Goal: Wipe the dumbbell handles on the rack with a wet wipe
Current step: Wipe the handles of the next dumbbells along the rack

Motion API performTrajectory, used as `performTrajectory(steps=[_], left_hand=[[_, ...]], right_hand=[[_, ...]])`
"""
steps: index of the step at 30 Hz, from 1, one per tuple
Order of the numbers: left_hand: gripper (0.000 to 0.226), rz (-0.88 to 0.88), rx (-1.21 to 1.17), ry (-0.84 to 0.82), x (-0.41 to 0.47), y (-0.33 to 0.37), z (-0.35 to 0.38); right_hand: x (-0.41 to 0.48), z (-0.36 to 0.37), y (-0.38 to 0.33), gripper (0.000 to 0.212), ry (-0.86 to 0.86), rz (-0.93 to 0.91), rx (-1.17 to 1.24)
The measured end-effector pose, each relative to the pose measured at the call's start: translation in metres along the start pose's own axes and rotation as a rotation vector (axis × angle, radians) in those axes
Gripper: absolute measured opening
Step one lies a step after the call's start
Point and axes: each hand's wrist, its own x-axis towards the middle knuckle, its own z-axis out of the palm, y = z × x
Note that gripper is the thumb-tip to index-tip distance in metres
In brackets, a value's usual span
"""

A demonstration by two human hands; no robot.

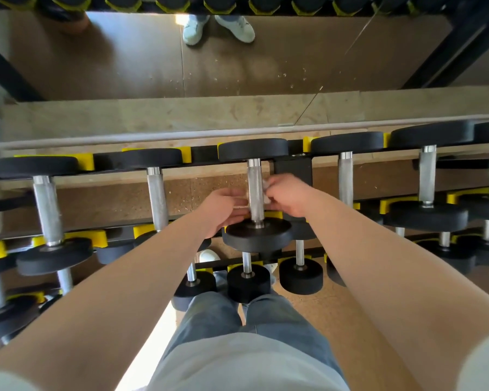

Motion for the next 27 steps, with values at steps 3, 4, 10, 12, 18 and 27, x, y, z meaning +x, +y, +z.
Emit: performTrajectory(steps=[3, 4, 10, 12, 18, 27], left_hand=[[0.033, -0.022, 0.02, -0.002, 0.0, -0.001, 0.002], [0.033, -0.029, 0.029, -0.007, 0.0, -0.002, 0.002], [0.039, -0.003, -0.011, -0.03, 0.0, 0.004, 0.002], [0.034, 0.014, -0.05, -0.016, 0.001, 0.008, 0.004], [0.033, -0.066, 0.038, -0.004, 0.005, 0.008, 0.011], [0.033, -0.014, -0.159, -0.061, 0.008, 0.016, 0.005]], right_hand=[[-0.009, 0.0, 0.009, 0.019, -0.141, 0.056, -0.427], [-0.011, 0.0, 0.005, 0.022, -0.171, 0.07, -0.355], [0.011, -0.004, -0.018, 0.04, -0.049, -0.069, 0.574], [0.005, -0.005, -0.013, 0.034, -0.089, -0.026, 0.471], [-0.01, -0.002, 0.003, 0.028, -0.152, 0.122, 0.002], [-0.01, 0.011, 0.009, 0.048, -0.062, -0.036, 0.636]])
